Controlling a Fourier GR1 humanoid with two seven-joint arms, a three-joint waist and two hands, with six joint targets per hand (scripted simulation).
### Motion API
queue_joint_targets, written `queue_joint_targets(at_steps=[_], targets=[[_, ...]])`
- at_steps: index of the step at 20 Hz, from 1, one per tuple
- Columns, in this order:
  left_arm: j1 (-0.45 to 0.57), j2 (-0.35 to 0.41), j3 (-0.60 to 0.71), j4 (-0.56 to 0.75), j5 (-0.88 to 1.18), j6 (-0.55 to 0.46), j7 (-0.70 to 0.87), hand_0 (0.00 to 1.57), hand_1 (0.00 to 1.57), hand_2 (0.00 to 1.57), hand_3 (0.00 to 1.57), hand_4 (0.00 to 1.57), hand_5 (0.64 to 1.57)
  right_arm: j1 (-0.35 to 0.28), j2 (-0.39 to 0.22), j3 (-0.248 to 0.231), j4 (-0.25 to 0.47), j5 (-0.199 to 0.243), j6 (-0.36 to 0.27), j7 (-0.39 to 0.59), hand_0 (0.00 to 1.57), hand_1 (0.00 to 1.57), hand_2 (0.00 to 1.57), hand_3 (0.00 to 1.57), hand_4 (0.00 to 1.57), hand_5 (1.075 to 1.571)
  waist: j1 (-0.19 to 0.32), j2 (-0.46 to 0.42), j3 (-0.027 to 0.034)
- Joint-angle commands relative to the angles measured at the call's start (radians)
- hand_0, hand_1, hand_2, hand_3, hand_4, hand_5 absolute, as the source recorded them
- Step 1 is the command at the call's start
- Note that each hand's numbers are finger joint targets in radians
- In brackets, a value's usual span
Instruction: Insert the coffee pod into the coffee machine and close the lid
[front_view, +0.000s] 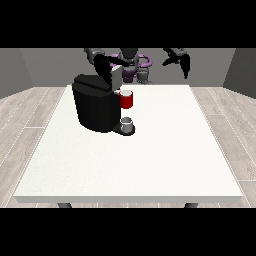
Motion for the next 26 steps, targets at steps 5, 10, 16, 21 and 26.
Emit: queue_joint_targets(at_steps=[5, 10, 16, 21, 26], targets=[[-0.003, 0.011, -0.014, 0.022, -0.015, -0.007, -0.068, 0.0, 0.0, 0.0, 0.0, 0.38, 1.571, -0.114, 0.017, 0.032, -0.025, 0.031, -0.008, -0.011, 0.0, 0.0, 0.0, 0.0, 0.0, 1.571, 0.042, 0.064, -0.0036], [-0.007, -0.006, -0.034, 0.007, -0.004, -0.021, -0.066, 0.0, 0.0, 0.0, 0.0, 0.36, 1.571, -0.141, -0.011, 0.066, -0.059, 0.087, -0.022, 0.036, 0.0, 0.0, 0.0, 0.0, 0.1, 1.571, 0.112, 0.062, -0.0041], [-0.066, 0.013, -0.028, 0.025, -0.003, -0.031, -0.065, 0.0, 0.0, 0.0, 0.0, 0.44, 1.571, -0.173, -0.008, 0.094, -0.12, 0.132, -0.052, 0.092, 0.0, 0.0, 0.0, 0.0, 0.26, 1.571, 0.157, 0.102, -0.004], [-0.111, 0.007, -0.051, 0.01, 0.002, -0.051, -0.06, 0.0, 0.0, 0.0, 0.0, 0.42, 1.571, -0.229, -0.034, 0.064, -0.139, 0.142, -0.077, 0.179, 0.0, 0.0, 0.0, 0.0, 0.13, 1.571, 0.235, 0.128, -0.0039], [-0.136, -0.002, -0.057, 0.018, 0.01, -0.058, -0.064, 0.0, 0.0, 0.0, 0.0, 0.37, 1.571, -0.24, -0.095, 0.052, -0.217, 0.149, -0.06, 0.235, 0.0, 0.0, 0.0, 0.0, 0.05, 1.571, 0.284, 0.18, -0.0032]])
